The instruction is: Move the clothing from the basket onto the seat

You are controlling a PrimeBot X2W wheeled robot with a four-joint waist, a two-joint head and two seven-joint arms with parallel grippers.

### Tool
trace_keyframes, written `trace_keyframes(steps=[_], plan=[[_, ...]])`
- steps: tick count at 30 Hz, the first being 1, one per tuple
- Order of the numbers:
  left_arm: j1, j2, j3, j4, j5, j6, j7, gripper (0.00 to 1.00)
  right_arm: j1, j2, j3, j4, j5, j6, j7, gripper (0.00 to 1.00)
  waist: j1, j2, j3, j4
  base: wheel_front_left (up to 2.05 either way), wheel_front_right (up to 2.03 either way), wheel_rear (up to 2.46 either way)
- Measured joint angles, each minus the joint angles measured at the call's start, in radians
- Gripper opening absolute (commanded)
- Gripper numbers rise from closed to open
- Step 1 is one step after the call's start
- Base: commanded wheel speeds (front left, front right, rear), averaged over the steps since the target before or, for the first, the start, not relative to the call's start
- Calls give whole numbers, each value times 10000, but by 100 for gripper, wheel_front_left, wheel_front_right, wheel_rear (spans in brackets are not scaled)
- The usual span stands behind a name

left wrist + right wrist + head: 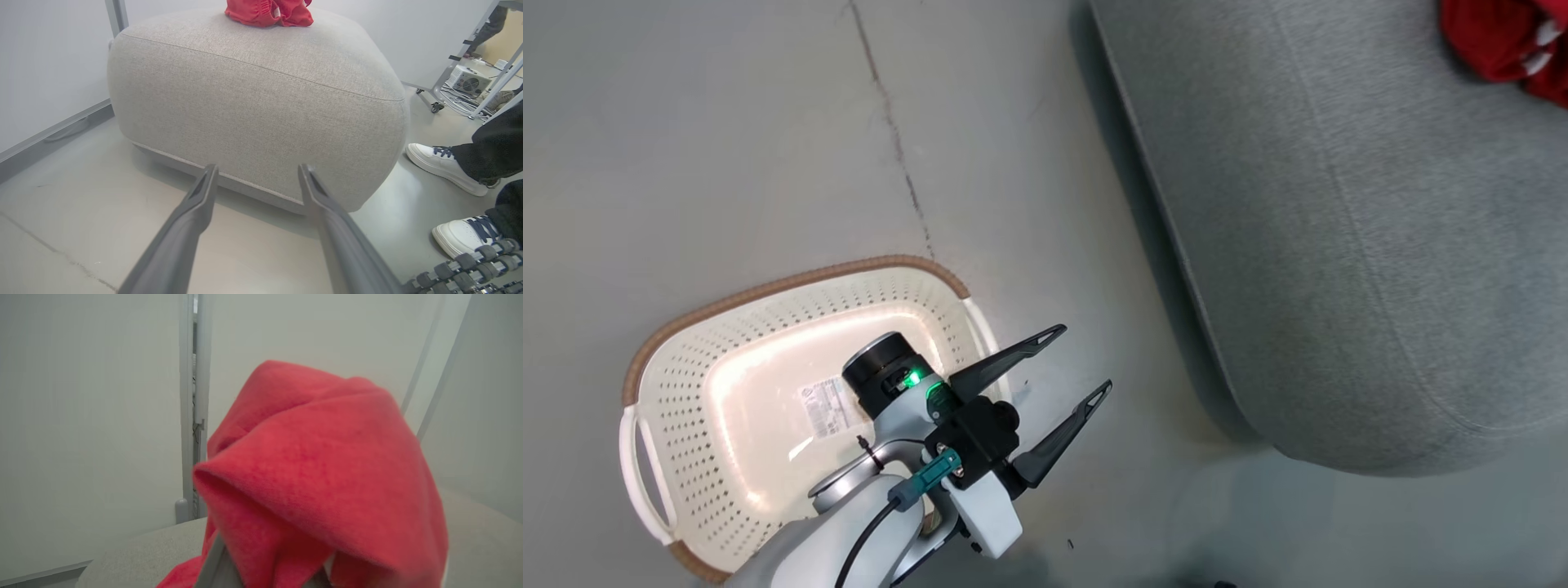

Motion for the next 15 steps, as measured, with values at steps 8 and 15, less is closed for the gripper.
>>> trace_keyframes(steps=[8, 15], plan=[[-615, 194, -65, -155, 247, 0, 0, 100, -636, -111, 445, 2217, 322, -2, -2, 0, 0, 0, 801, 600, 0, 0, 0], [-673, 173, 167, -332, 420, 0, 0, 100, -1161, -6, 1089, 4044, 742, 0, -10, 0, 0, 0, 1457, 970, 0, 0, 0]])
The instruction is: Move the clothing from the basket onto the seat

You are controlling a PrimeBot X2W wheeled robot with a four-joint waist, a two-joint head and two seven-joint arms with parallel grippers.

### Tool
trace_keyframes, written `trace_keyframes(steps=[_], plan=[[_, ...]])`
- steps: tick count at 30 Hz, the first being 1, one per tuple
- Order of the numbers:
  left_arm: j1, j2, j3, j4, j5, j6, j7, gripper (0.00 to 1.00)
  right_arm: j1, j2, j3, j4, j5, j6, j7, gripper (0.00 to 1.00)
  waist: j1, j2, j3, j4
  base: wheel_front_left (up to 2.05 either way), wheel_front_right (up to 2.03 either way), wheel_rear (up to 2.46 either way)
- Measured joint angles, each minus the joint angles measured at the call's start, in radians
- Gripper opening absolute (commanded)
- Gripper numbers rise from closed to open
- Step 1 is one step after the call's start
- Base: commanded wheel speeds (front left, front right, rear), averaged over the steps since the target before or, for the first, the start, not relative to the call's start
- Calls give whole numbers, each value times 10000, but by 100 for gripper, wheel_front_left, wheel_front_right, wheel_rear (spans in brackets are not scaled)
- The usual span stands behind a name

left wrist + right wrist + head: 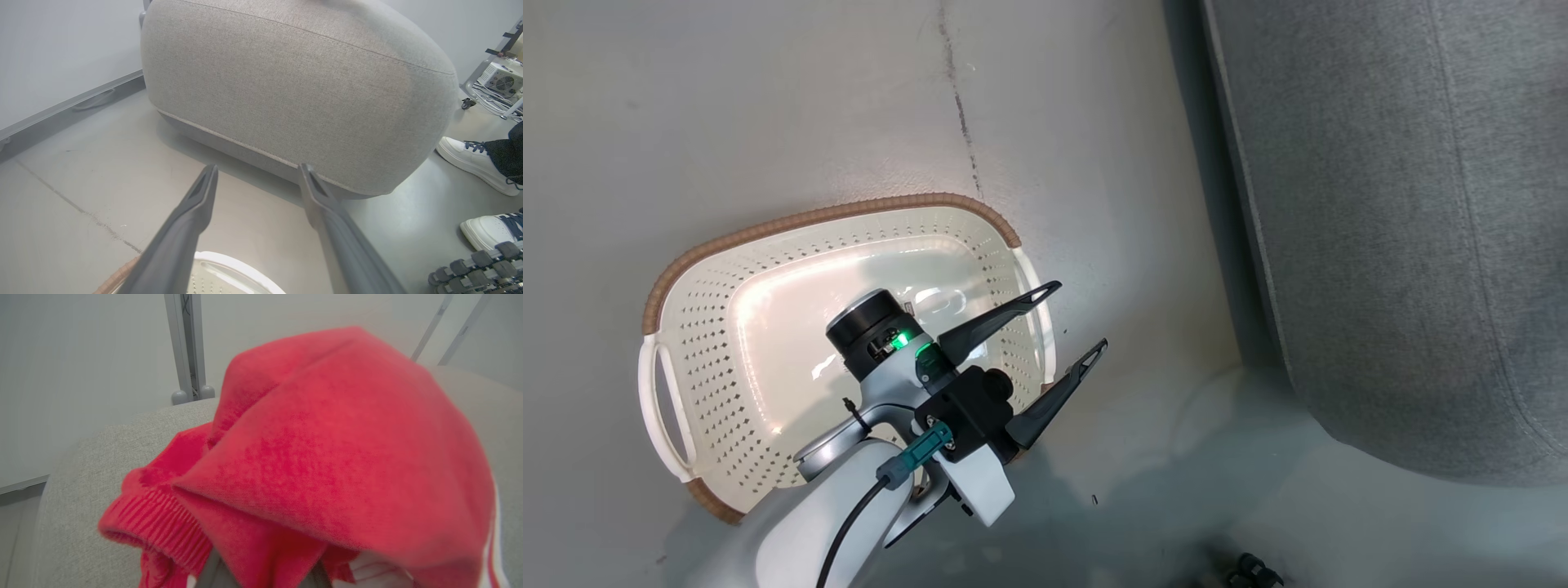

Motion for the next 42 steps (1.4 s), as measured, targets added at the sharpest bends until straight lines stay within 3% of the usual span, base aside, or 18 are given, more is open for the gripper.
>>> trace_keyframes(steps=[5, 7, 18, 29, 35, 42], plan=[[-12, -38, 58, 2, 48, 0, 0, 100, -262, -88, 117, 533, 180, 0, -19, 0, 0, 0, 125, 171, 0, 0, 0], [-16, -77, 73, 21, 48, 0, 0, 100, -267, -190, -23, 598, 186, 0, -19, 100, 0, 0, 91, 205, 0, 0, 0], [23, -537, 75, 194, 29, 0, 0, 100, 276, -245, 81, 623, -483, 0, -17, 100, 0, 0, -725, 245, 0, 0, 0], [773, -1183, 332, 366, -199, 0, 0, 100, 1388, -219, 842, 474, -1423, 0, -19, 100, 0, 0, -2593, 82, 0, 0, 0], [1375, -1569, 708, 337, -351, 0, 0, 100, 2529, -383, 1475, -1312, -1016, 0, -15, 100, 0, 0, -3784, -4, 0, 0, 0], [1901, -1883, 1181, 186, -437, -2, 0, 100, 4037, -742, 1126, -4293, -732, -2, -19, 100, 0, 1, -4952, 66, 0, 0, 0]])
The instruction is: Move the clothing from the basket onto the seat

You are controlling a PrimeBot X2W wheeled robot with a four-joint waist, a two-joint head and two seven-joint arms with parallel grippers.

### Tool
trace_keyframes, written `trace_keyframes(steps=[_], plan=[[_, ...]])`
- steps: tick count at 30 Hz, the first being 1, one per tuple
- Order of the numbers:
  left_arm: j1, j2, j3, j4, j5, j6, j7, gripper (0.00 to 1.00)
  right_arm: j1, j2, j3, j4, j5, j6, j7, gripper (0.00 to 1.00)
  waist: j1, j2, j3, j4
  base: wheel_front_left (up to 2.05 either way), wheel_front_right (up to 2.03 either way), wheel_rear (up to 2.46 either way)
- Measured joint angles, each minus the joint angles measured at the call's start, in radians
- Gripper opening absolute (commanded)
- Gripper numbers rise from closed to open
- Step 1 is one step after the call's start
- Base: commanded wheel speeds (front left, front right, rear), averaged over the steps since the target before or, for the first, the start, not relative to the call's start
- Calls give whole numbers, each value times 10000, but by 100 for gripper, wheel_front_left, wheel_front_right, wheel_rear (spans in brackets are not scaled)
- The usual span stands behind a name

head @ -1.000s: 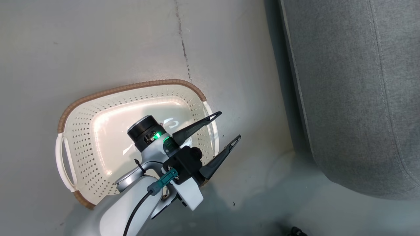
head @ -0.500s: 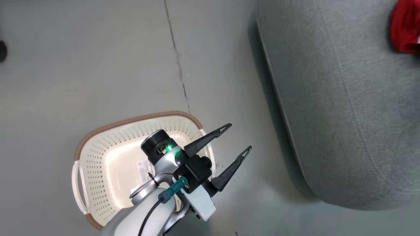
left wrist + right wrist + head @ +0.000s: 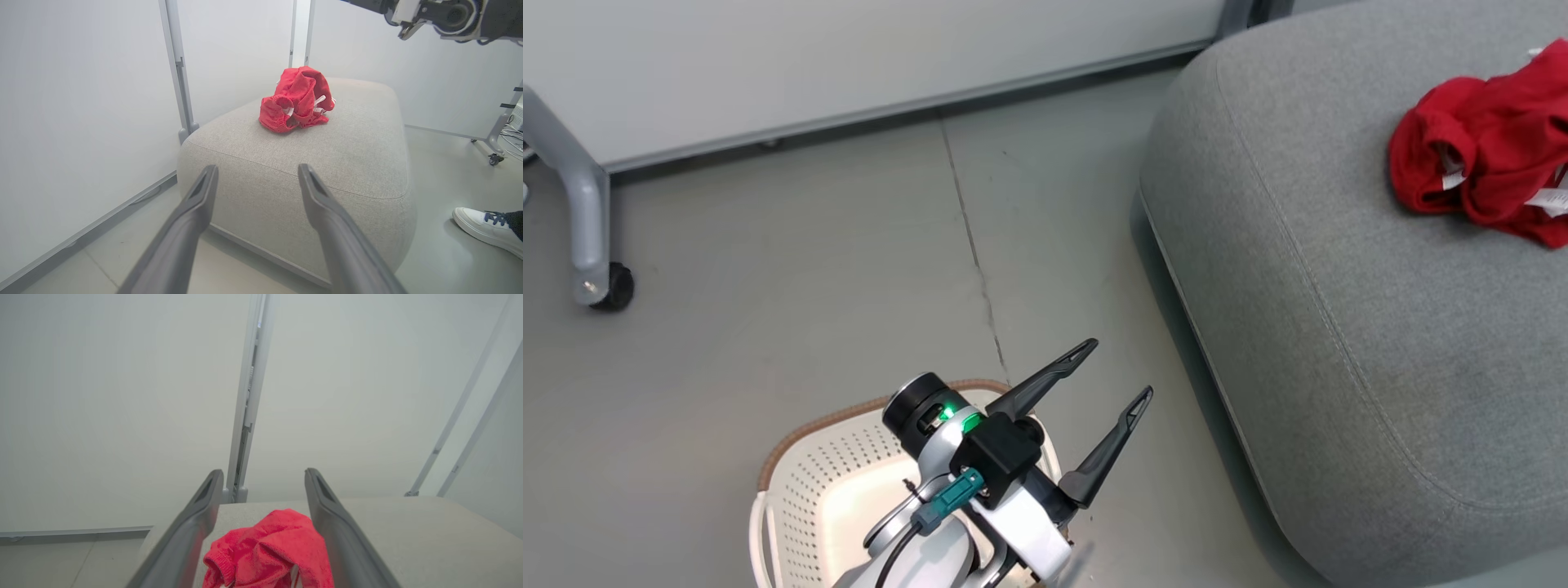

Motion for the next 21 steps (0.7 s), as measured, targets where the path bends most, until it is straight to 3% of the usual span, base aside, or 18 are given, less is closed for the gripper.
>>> trace_keyframes(steps=[7, 15, 21], plan=[[705, -121, 617, -228, 180, 2, 0, 100, 1492, 468, -81, -2656, -527, 0, 2, 100, -1, 0, -912, 374, 0, 0, 0], [1394, -249, 1812, -430, 190, 23, 0, 100, 2691, 1012, 291, -4238, -1003, 2, 0, 100, 0, 0, -1572, 1071, 0, 0, 0], [1932, -295, 2961, -568, 209, 173, 0, 100, 3671, 1618, 138, -4713, -1172, 0, 2, 100, -1, 0, -1981, 1762, 0, 0, 0]])
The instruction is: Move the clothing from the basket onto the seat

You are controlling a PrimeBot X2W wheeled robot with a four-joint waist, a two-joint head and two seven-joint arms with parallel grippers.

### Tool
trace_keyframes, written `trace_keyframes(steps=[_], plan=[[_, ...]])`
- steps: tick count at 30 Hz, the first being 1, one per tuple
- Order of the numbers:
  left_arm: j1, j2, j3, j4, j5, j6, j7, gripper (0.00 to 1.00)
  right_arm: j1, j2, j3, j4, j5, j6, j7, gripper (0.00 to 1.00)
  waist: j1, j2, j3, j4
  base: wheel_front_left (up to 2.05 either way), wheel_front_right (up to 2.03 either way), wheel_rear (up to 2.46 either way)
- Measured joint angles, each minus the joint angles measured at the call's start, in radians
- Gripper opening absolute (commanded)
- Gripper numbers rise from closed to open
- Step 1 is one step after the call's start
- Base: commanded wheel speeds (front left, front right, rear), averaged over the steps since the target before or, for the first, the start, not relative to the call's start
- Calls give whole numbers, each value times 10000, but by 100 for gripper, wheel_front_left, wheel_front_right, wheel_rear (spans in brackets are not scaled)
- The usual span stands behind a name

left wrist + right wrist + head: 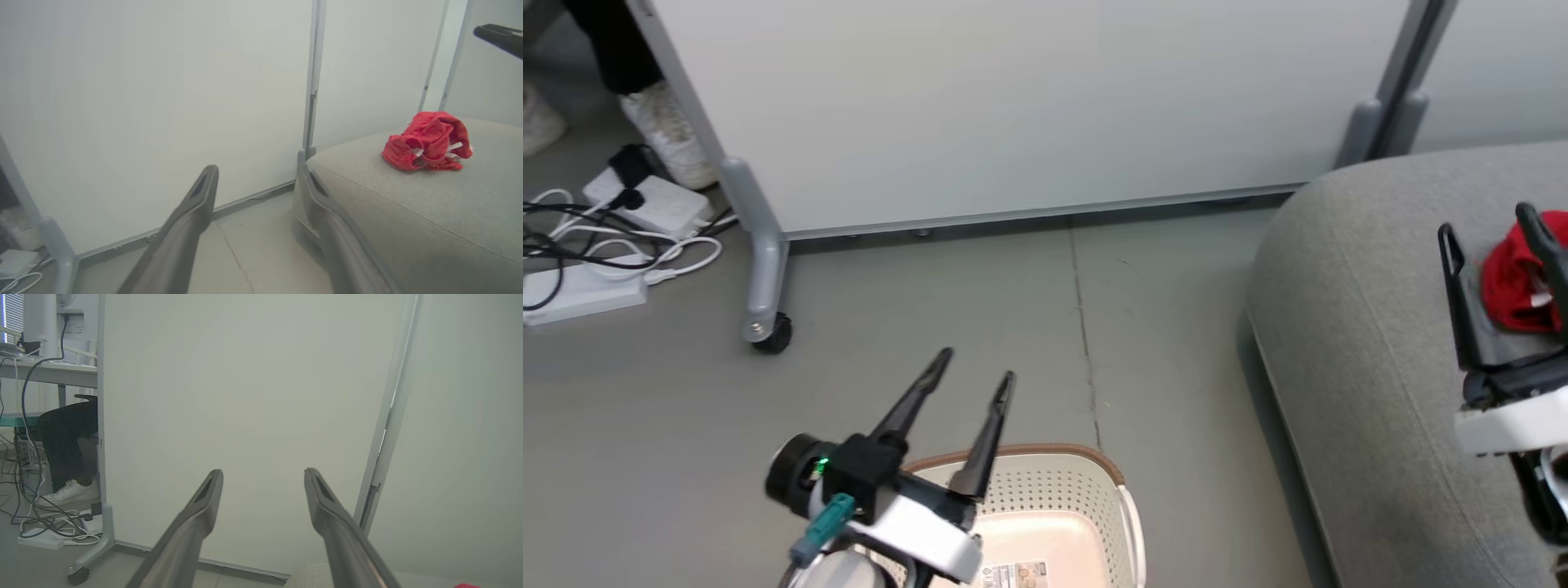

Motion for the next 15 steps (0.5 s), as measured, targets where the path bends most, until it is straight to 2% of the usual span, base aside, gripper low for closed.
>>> trace_keyframes(steps=[5, 15], plan=[[357, -10, 1022, -155, 71, 454, -2, 100, 746, 754, -270, -69, -73, 0, -2, 100, 0, 0, -197, 521, 0, 0, 0], [1051, -19, 1620, -29, -291, 876, 0, 100, 1980, 2209, -708, 94, -119, 0, -2, 100, 0, 0, -374, 1231, 0, 0, 0]])
